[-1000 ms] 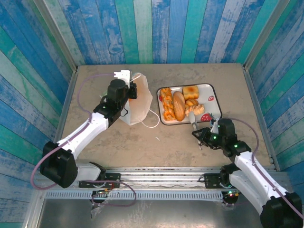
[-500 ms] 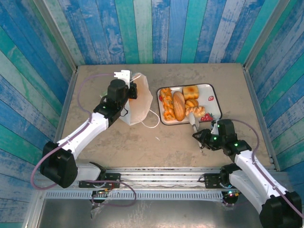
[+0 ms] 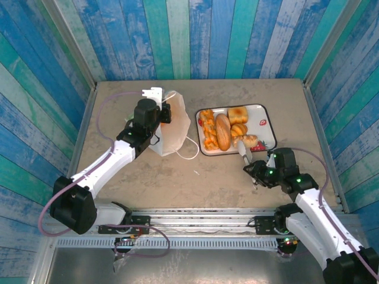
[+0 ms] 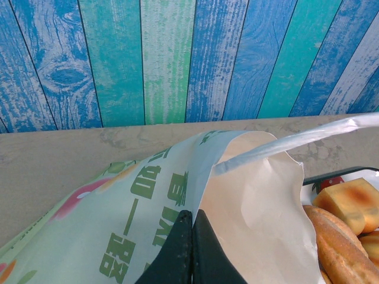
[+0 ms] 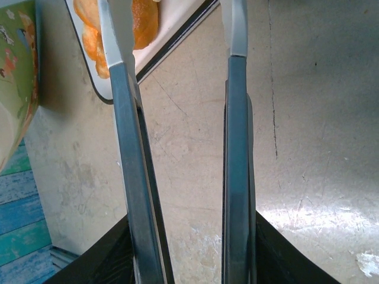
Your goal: Take the fake bread out of the paper bag
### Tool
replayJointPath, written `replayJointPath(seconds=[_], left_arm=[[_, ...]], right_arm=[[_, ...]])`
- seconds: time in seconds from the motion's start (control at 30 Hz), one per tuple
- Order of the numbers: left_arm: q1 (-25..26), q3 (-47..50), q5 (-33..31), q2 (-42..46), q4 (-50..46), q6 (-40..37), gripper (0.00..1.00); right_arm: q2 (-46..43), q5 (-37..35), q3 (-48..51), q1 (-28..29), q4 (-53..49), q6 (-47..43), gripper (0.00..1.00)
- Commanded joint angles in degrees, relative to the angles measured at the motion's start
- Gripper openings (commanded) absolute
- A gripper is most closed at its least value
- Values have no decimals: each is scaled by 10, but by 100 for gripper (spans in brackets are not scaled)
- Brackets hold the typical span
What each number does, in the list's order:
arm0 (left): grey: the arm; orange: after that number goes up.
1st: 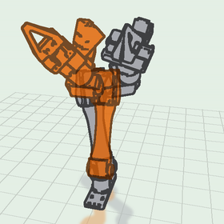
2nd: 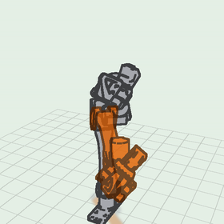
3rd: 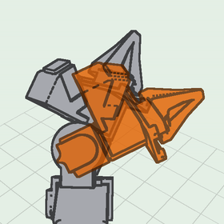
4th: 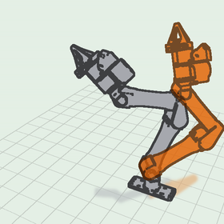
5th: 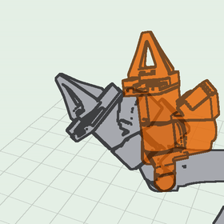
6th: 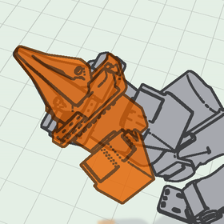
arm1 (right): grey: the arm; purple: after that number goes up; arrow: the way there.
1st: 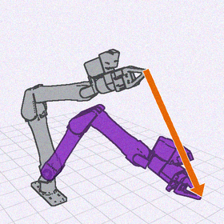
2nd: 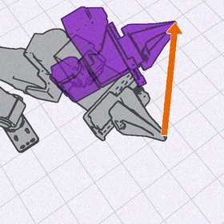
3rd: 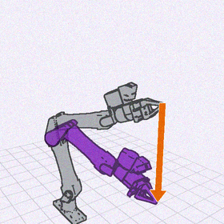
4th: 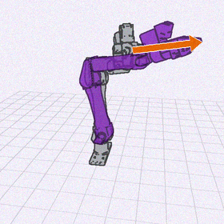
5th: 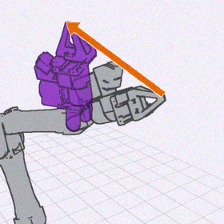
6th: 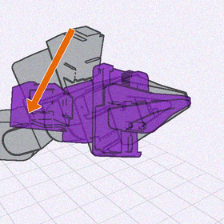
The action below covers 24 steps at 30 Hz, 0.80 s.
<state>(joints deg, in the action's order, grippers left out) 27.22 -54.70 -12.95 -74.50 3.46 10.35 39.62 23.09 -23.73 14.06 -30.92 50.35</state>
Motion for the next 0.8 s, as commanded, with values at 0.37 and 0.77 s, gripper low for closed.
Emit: replayJointPath(seconds=[0.37, 0.77], left_arm=[[0, -10, -1, 7, 30, -1, 0], [1, -8, -1, 11, 28, -1, 0]], right_arm=[[-8, -2, -54, -4, -109, -28, 46], [-11, -16, -99, -4, -179, -54, 43]])
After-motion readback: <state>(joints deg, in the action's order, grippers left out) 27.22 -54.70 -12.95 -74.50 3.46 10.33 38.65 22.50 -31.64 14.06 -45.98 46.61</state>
